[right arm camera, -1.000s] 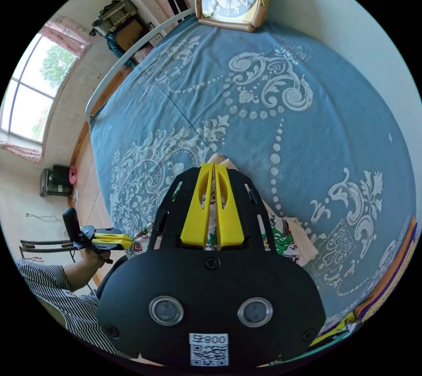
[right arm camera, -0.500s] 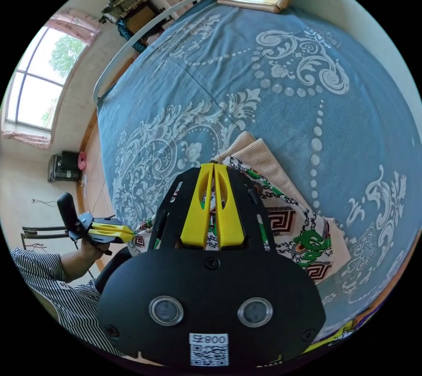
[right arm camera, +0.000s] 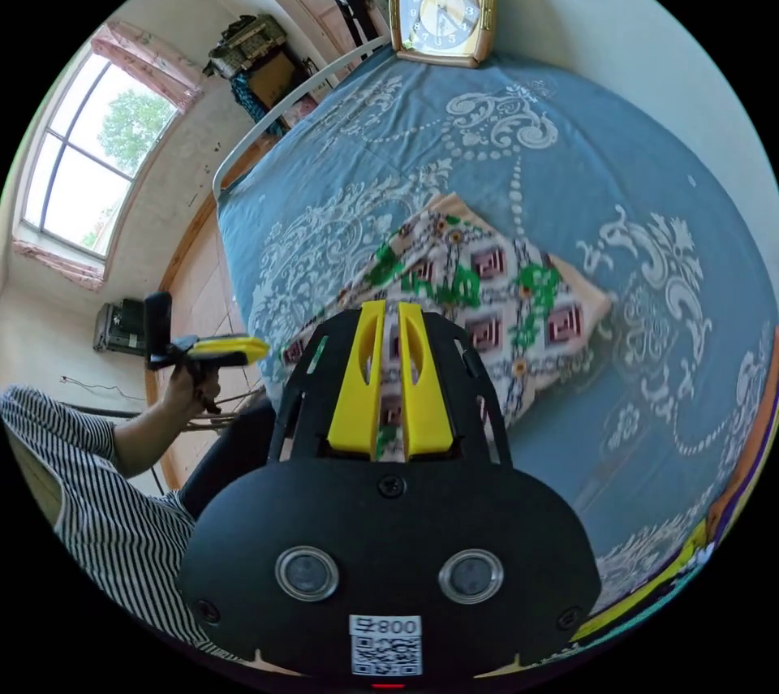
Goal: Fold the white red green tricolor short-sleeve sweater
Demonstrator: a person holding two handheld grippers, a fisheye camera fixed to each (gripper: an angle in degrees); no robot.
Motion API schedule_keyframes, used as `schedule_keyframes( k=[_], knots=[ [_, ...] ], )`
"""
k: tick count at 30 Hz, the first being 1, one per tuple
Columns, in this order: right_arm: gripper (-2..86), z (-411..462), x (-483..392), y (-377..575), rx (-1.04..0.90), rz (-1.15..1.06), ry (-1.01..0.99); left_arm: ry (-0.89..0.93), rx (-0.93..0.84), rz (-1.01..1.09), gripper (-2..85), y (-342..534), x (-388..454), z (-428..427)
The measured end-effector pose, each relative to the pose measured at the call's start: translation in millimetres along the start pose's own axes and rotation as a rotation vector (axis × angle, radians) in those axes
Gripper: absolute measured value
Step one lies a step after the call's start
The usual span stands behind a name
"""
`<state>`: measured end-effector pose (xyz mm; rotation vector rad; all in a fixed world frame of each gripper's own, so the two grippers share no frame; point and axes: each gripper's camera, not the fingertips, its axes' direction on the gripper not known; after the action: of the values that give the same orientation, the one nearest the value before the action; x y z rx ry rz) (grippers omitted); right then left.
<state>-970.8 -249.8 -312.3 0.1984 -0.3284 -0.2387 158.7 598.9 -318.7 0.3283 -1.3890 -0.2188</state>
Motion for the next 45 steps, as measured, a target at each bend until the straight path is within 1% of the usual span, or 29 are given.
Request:
schedule_keyframes(
  k=[6, 12, 14, 18, 23, 28, 31, 39, 41, 45],
  knots=[
    [4.9, -1, -59, 105, -0.126, -0.026, 0.118, -0.062, -0.069, 0.057, 2.5, -9, 9, 7],
    [5.2, 7, -112, 146, -0.196, -0.127, 0.278, -0.078, -0.088, 0.03, 0.5, -10, 12, 6],
    [5.3, 11, -122, 151, -0.209, -0.144, 0.303, -0.082, -0.094, 0.033, 0.4, -11, 14, 5],
    [5.4, 15, -142, 157, -0.227, -0.159, 0.318, -0.084, -0.093, 0.045, 0.6, -13, 18, 0],
    [5.1, 9, -166, 166, -0.225, -0.185, 0.343, -0.065, -0.042, 0.07, 1.7, -15, 21, -10],
    [4.2, 3, -187, 175, -0.22, -0.188, 0.357, -0.08, -0.115, 0.043, 0.7, -23, 16, -1],
    [2.2, -1, -201, 180, -0.225, -0.2, 0.376, -0.049, -0.102, 0.041, 0.4, -22, 18, -6],
    [0.7, -36, -229, 197, -0.174, -0.184, 0.326, -0.036, -0.072, 0.041, 0.7, -18, 22, -27],
    [0.6, -36, -231, 201, -0.184, -0.182, 0.321, -0.048, -0.073, 0.038, 1.2, -18, 21, -28],
    [0.5, -32, -236, 205, -0.203, -0.162, 0.301, -0.015, -0.049, 0.053, 3.7, -21, 22, -28]
  ],
)
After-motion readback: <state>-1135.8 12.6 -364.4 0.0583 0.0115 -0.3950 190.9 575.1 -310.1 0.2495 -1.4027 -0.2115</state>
